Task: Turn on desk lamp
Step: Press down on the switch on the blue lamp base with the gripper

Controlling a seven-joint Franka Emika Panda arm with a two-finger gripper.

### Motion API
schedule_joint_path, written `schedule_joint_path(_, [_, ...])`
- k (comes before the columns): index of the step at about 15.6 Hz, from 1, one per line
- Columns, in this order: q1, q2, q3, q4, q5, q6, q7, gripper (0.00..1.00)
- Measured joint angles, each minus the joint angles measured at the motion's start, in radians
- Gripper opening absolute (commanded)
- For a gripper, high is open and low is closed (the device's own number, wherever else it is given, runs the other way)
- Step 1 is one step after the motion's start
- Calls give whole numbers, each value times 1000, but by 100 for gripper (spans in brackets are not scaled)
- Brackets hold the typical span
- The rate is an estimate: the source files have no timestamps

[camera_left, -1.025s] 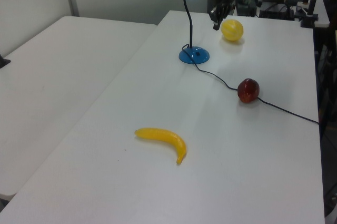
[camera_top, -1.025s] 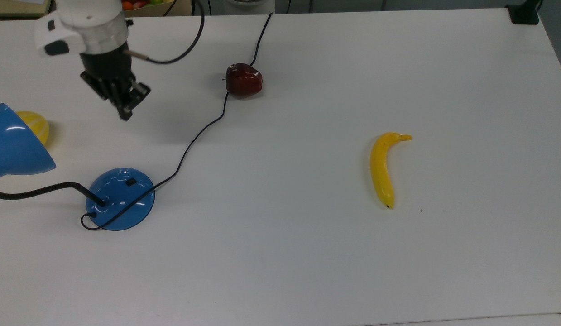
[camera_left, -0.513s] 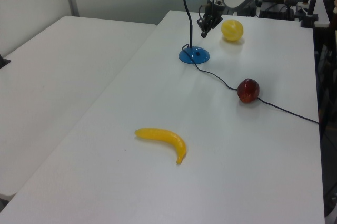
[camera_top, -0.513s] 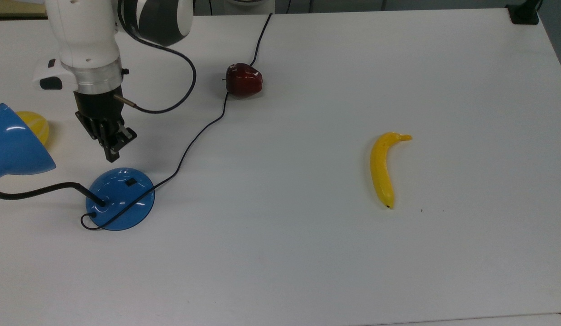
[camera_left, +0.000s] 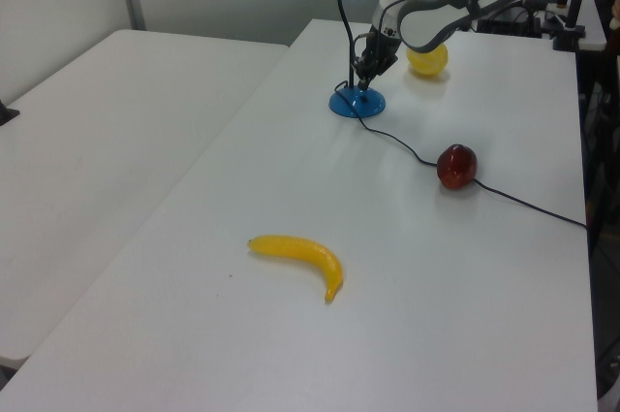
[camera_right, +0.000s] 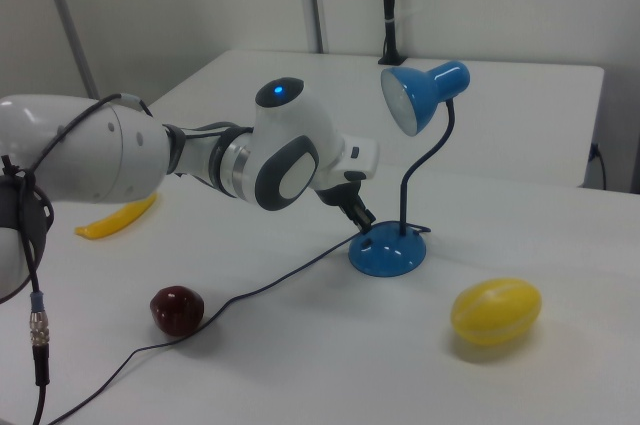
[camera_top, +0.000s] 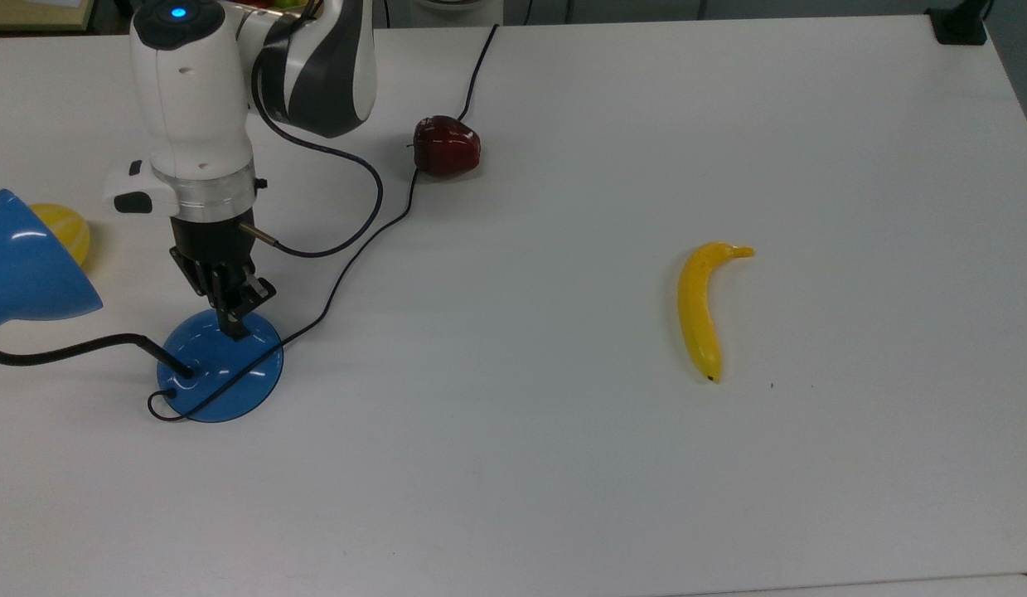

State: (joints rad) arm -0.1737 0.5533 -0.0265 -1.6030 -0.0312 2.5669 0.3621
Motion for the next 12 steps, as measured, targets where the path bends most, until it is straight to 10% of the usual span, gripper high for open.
schedule_joint_path(12, [1,36,-23,3,-16,41,2,0])
